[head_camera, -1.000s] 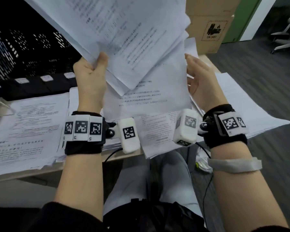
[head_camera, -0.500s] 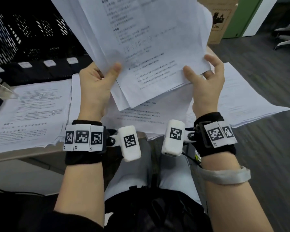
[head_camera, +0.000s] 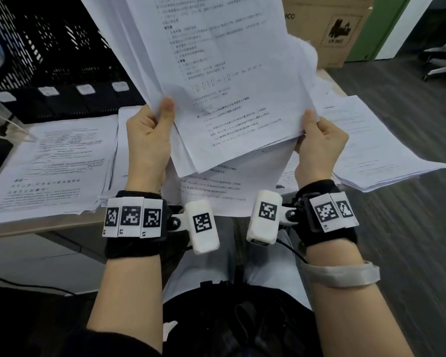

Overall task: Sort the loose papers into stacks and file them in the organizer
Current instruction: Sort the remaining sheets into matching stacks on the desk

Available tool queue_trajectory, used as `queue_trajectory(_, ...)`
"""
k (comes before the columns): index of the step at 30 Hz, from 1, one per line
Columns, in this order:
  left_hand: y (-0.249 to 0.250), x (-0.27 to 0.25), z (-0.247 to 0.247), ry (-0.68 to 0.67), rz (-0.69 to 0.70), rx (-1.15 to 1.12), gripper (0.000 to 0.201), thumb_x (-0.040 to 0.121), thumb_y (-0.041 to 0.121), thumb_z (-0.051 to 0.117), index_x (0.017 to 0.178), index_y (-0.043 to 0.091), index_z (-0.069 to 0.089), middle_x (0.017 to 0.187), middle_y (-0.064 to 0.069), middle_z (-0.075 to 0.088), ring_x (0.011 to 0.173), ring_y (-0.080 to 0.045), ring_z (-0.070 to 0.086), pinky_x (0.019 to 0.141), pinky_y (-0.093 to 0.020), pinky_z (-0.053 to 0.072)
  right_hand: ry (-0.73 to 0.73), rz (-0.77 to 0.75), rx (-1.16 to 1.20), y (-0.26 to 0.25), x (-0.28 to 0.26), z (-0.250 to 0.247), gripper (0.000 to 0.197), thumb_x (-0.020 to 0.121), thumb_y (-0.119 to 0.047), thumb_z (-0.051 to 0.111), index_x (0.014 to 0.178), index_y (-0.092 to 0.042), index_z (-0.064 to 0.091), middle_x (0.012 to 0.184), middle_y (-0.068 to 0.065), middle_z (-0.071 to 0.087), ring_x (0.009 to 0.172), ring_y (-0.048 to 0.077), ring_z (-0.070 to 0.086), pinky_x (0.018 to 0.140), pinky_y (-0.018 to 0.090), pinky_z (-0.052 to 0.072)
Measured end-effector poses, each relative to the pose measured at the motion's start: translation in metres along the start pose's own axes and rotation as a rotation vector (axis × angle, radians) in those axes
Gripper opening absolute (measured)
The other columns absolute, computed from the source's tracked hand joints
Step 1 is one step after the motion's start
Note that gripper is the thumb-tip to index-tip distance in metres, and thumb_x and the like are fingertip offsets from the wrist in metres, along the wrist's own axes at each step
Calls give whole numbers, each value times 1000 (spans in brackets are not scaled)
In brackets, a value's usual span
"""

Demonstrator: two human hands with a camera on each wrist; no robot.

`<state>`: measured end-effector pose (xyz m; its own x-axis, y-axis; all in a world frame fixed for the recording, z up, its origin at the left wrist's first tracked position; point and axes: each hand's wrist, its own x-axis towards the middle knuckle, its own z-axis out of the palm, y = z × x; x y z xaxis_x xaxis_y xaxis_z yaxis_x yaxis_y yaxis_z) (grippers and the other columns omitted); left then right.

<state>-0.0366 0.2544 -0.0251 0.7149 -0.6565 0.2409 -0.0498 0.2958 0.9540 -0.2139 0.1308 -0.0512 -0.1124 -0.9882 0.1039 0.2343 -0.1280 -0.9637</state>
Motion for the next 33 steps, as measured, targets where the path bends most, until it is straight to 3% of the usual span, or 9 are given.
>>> queue_trajectory(3, -2, 1, 1, 62, 12, 1, 17, 97, 18, 50, 91, 21, 65, 91, 11, 72, 91, -7, 69, 80, -23, 54, 41, 81, 23, 2, -2, -6, 35, 93, -16, 56, 59, -13, 58, 70, 7, 54, 60, 22, 50, 56, 29, 51)
queue_trajectory(5, -7, 2, 2, 110, 44, 23, 15, 96, 20, 52, 91, 21, 66, 97, 2, 71, 97, -17, 67, 87, -33, 55, 65, 83, 38, 5, -2, -14, 29, 95, -14, 55, 68, -14, 65, 82, 8, 63, 65, 19, 59, 54, 26, 55)
queue_trajectory(7, -11, 3, 4, 155, 53, 30, 18, 96, 22, 53, 80, 21, 62, 87, 2, 66, 89, -19, 63, 87, -35, 55, 99, 49, -19, 7, 0, -25, 29, 95, -16, 54, 68, -17, 65, 77, 4, 63, 60, 18, 60, 46, 20, 49)
queue_trajectory(10, -16, 2, 14, 228, 57, 32, 30, 96, 23, 53, 67, 20, 45, 69, 3, 49, 71, -14, 47, 67, -27, 49, 146, 70, -77, 4, 5, -43, 33, 96, -16, 52, 64, -16, 58, 64, 2, 56, 36, 10, 54, 34, 16, 28)
queue_trajectory(12, -18, 2, 21, 259, 74, 27, 34, 95, 24, 53, 64, 21, 39, 64, 4, 43, 64, -9, 42, 61, -24, 43, 185, 92, -54, 2, 11, -57, 33, 96, -13, 51, 64, -15, 56, 64, 3, 53, 31, 6, 49, 33, 17, 26)
queue_trajectory(18, -19, 4, 53, 357, 159, -23, 38, 96, 19, 51, 60, 21, 38, 56, 15, 45, 53, 6, 40, 59, -14, 43, 317, 39, -51, -10, 43, -102, 37, 94, -9, 45, 58, -17, 44, 66, 3, 39, 35, 10, 39, 37, 18, 36)
queue_trajectory(22, -26, 3, 77, 359, 186, -32, 34, 96, 19, 50, 62, 23, 46, 59, 16, 49, 56, 6, 44, 62, -17, 45, 373, -16, -146, -9, 66, -129, 38, 81, -12, 41, 45, -22, 39, 58, -4, 32, 61, 19, 31, 56, 28, 30)
queue_trajectory(29, -36, 1, 117, 430, 236, 0, 37, 97, 17, 46, 62, 6, 47, 41, 23, 41, 46, 6, 37, 57, -14, 39, 511, 15, -196, -1, 95, -164, 39, 85, -5, 38, 50, -22, 40, 53, -10, 34, 55, 10, 30, 55, 27, 31)
queue_trajectory(33, -40, 2, 136, 453, 228, 8, 44, 97, 17, 46, 55, 22, 31, 41, 17, 28, 45, 1, 25, 53, -16, 34, 562, 2, -247, 1, 111, -181, 35, 86, -10, 38, 54, -21, 44, 57, -9, 39, 58, 11, 35, 62, 30, 36)
